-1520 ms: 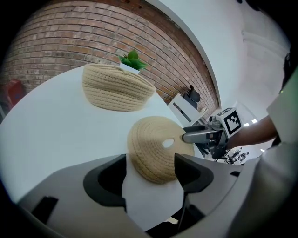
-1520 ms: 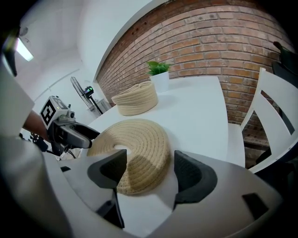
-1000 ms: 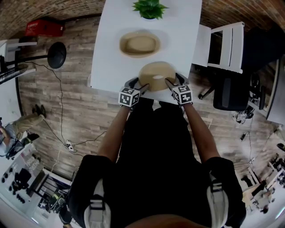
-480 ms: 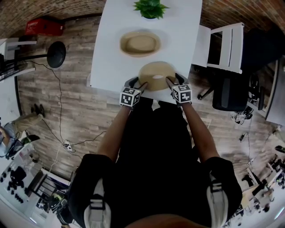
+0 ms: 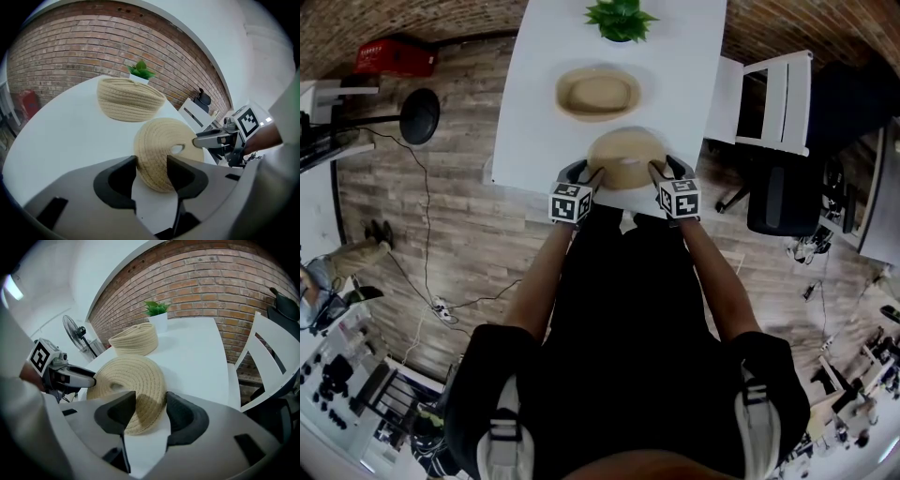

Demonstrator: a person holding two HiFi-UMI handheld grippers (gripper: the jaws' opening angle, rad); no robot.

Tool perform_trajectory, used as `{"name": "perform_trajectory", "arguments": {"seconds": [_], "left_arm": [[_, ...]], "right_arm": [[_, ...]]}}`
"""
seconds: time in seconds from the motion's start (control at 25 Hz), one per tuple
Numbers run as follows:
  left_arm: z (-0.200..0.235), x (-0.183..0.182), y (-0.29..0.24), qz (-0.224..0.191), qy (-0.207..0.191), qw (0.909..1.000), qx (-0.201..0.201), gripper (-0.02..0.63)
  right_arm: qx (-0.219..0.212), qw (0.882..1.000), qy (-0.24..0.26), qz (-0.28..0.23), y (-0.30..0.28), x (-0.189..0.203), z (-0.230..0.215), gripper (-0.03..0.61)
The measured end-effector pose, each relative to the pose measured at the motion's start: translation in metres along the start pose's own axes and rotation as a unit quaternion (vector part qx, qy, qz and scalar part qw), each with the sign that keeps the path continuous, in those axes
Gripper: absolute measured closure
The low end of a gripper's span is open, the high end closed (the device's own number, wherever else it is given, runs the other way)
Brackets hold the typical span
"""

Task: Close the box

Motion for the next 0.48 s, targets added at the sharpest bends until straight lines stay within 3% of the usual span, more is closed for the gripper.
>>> {"name": "perform_trajectory", "arguments": {"seconds": [0.48], "left_arm": [[0.012,-0.021,0.030,-0.051,0.006,0.9981,-0.034,0.460]], "right_arm": [[0.009,0.999,0.002,-0.048,0.012,-0.034,0.018,0.420]]}}
Point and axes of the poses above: the fingertips, and each gripper's own axes: y backward along the fingers, z to its left, x out of its underside, the point moved 8 cm from there along y, backward along the fingers, and after that the axes turned 3 degrees about x, right-handed, at the moved point
